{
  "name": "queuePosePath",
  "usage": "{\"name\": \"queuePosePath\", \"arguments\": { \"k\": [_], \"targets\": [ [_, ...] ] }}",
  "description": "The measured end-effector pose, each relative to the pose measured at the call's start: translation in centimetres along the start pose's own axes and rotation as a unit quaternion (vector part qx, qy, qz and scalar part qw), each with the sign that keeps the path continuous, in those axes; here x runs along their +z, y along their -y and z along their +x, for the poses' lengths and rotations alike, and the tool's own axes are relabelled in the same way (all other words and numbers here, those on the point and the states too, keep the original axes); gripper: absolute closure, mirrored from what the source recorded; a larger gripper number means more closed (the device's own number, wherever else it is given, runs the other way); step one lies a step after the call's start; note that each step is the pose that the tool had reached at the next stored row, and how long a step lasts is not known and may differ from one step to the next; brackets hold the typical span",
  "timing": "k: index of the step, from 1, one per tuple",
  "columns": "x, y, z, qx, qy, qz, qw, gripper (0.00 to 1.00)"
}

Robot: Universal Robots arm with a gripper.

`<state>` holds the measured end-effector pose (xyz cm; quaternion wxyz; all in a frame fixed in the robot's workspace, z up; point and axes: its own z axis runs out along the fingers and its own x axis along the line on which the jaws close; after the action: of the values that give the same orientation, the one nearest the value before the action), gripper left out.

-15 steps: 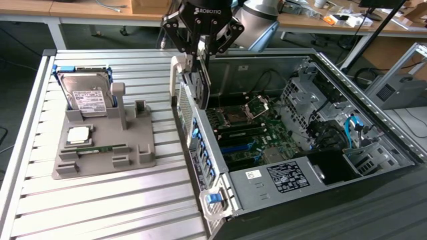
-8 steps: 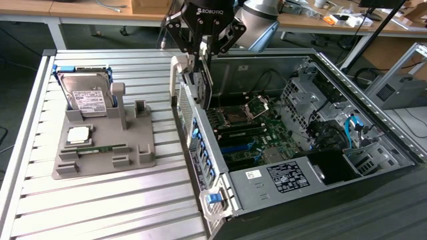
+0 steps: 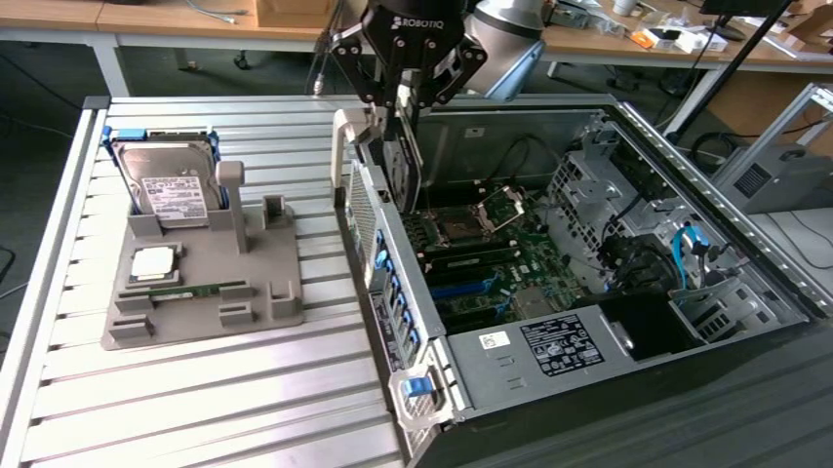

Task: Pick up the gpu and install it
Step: 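Pick up the gpu and move the gpu toward the slot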

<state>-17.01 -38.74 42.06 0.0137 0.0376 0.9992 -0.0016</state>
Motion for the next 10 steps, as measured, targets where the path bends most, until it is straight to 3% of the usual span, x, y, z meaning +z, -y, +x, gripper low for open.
{"name": "queuePosePath", "arguments": {
  "k": [10],
  "targets": [
    [0.03,-0.03,-0.47,0.0,0.0,0.0001,1.0,0.73]
  ]
}}
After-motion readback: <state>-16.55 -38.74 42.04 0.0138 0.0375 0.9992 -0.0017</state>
